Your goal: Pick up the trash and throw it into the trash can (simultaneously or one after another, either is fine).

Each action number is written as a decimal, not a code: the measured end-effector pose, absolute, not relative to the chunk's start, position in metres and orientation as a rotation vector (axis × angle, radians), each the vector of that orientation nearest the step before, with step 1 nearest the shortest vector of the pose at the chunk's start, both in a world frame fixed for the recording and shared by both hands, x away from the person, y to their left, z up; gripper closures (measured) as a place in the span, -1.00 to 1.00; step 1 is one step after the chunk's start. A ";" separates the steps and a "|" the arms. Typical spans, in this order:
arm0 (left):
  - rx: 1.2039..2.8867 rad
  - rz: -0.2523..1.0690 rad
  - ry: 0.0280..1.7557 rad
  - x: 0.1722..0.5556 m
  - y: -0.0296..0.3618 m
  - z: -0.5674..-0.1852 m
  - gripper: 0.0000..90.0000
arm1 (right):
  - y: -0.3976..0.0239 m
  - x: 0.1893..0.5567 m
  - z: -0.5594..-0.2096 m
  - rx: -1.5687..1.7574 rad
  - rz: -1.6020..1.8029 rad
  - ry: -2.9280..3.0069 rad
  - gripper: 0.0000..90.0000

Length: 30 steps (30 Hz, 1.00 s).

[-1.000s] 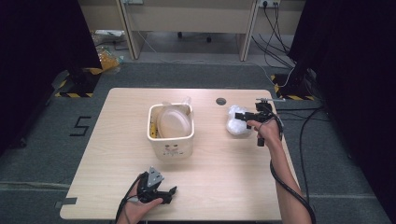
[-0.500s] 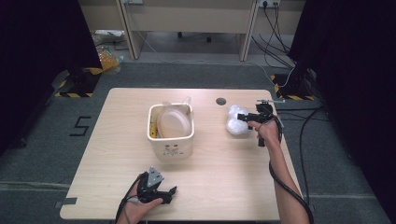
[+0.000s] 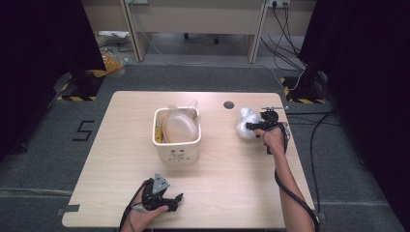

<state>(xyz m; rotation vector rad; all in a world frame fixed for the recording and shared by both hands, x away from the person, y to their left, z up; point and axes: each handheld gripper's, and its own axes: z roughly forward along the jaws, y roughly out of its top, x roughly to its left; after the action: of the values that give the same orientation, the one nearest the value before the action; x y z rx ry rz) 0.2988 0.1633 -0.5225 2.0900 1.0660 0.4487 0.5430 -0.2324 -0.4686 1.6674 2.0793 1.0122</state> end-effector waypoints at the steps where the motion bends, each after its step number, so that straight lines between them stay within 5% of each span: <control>1: 2.090 0.449 1.066 0.299 0.163 -0.523 -0.68 | -0.232 0.543 -0.469 1.662 0.998 2.091 -0.18; 14: 2.092 0.449 1.065 0.299 0.163 -0.522 -0.68 | -0.240 0.539 -0.471 1.686 1.014 2.126 0.58; 30: 2.091 0.446 1.066 0.299 0.163 -0.522 -0.69 | -0.242 0.518 -0.424 1.577 1.261 2.136 0.61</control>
<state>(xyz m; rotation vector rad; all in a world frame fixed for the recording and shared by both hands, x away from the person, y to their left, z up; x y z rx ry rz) 0.2986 0.1632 -0.5224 2.0909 1.0659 0.4455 0.5175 -0.2417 -0.4240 1.5766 2.1358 1.2611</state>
